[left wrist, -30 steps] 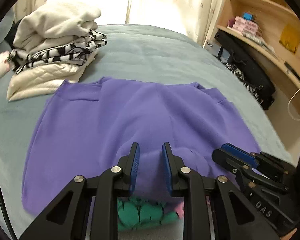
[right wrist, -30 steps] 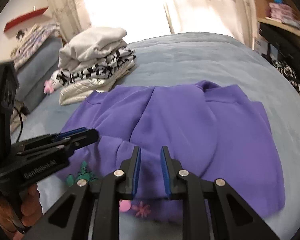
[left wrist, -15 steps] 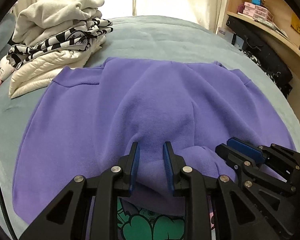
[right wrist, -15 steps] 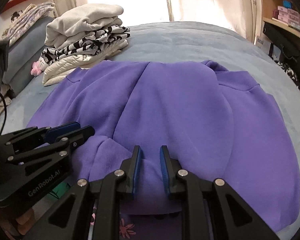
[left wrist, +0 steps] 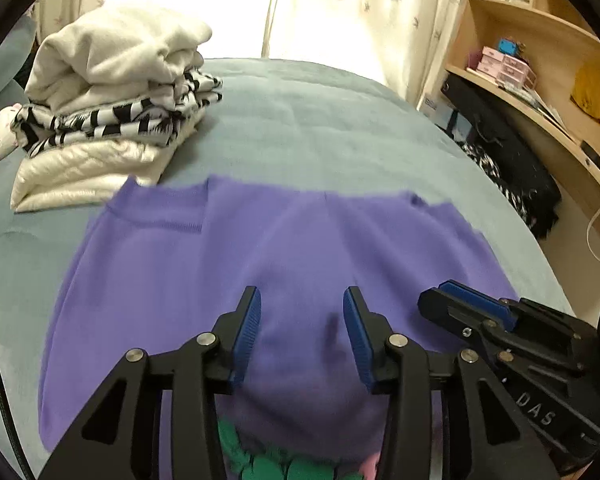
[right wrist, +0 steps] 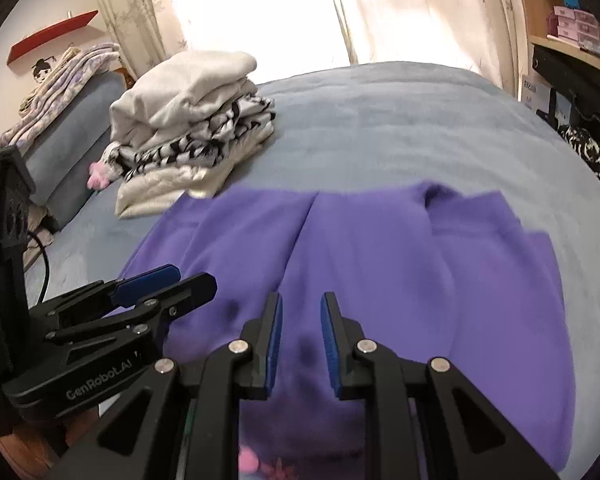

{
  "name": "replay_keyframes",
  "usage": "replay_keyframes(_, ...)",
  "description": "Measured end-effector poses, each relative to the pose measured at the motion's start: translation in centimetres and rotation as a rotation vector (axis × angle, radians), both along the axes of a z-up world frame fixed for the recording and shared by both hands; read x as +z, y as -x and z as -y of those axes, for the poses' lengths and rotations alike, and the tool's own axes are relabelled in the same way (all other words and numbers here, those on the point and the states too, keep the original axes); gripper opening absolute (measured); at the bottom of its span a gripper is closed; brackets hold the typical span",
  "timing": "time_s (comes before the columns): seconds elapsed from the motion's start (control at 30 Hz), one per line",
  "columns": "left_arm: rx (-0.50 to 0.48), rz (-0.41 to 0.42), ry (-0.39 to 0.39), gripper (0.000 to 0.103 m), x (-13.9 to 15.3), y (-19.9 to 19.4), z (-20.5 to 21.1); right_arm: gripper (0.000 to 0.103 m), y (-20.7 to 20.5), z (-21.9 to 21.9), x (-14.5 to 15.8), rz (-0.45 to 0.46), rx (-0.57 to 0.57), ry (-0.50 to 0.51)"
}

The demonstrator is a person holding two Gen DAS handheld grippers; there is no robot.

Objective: Fold large clothes

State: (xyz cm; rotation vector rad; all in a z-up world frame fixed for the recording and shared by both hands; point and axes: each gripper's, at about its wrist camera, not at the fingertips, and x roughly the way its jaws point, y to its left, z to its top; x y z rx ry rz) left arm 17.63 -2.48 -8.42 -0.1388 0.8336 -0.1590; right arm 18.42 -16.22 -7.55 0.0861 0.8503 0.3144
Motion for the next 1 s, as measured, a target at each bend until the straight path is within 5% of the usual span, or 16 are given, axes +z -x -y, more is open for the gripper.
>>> replay_keyframes(0.17,0.041,-0.036,-0.032,0.040,-1.7,-3.8,0.9,0.019,-4.1,-0.2,-1.3,-0.035,-0.038,-0.007)
replay_keyframes(0.27,0.119,-0.075,-0.146,0.041,-4.0,-5.6,0.8,0.019,-6.3,0.4,-3.6,-0.089,-0.074,0.009)
replay_keyframes(0.33,0.139,-0.066,-0.147,0.041,-4.7,-5.7,0.3,0.007,-7.0,1.7,-5.0,-0.112,-0.117,0.047)
replay_keyframes(0.4,0.140,-0.049,-0.151,0.042,-4.8,-5.4,0.2,0.003,-6.8,4.1,-5.4,-0.127,-0.118,-0.076)
replay_keyframes(0.5,0.126,-0.023,-0.196,0.043,-5.1,-4.9,0.6,0.000,-5.8,5.4,-5.0,-0.122,-0.129,-0.121)
replay_keyframes(1.0,0.140,-0.033,-0.162,0.044,-5.4,-5.0,-0.1,0.002,-3.8,6.0,-4.5,-0.121,-0.211,-0.151)
